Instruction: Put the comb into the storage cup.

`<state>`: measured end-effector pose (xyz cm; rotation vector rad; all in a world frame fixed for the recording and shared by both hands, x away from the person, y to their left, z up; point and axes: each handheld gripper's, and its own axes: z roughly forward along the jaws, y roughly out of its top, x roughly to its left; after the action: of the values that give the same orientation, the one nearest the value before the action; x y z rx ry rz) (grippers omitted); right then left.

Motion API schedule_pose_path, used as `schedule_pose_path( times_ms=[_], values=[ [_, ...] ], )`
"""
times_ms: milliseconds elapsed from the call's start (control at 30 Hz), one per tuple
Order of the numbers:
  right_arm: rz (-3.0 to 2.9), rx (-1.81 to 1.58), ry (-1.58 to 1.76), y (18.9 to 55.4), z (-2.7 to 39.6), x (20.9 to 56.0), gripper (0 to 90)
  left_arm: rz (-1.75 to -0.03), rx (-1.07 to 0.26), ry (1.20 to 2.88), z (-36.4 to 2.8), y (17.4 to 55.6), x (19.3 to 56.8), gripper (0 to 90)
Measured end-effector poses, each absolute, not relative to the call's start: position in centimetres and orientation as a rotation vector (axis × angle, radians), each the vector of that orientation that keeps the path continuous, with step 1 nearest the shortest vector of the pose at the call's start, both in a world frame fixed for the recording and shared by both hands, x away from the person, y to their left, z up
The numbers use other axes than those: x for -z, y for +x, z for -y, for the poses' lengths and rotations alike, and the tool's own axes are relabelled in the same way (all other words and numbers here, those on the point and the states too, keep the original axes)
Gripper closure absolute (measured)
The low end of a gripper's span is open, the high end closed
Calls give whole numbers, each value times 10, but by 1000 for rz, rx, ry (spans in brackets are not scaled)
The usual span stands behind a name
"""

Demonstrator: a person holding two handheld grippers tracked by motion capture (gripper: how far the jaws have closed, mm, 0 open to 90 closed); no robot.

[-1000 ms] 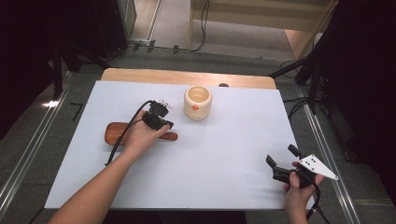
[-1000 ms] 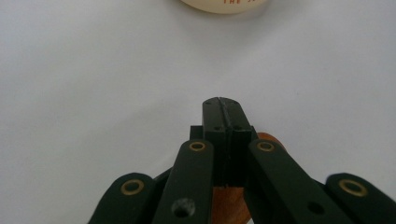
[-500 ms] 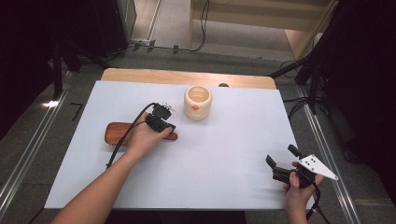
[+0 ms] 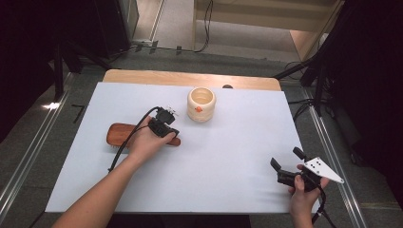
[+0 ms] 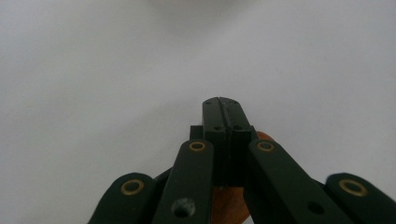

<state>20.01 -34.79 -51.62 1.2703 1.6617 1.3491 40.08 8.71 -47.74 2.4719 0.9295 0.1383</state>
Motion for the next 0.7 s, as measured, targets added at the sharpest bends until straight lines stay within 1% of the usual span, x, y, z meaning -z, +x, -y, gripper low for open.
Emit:
schedule_pose_path(
  times_ms=[300, 700],
  values=[
    [-1660, -1348, 1270, 200, 348, 516, 0, -900, -120, 2501, -90, 384, 480, 900],
    [-1661, -1339, 1268, 200, 347, 516, 0, -861, -89, 2518, -109, 346, 480, 900]
  ],
)
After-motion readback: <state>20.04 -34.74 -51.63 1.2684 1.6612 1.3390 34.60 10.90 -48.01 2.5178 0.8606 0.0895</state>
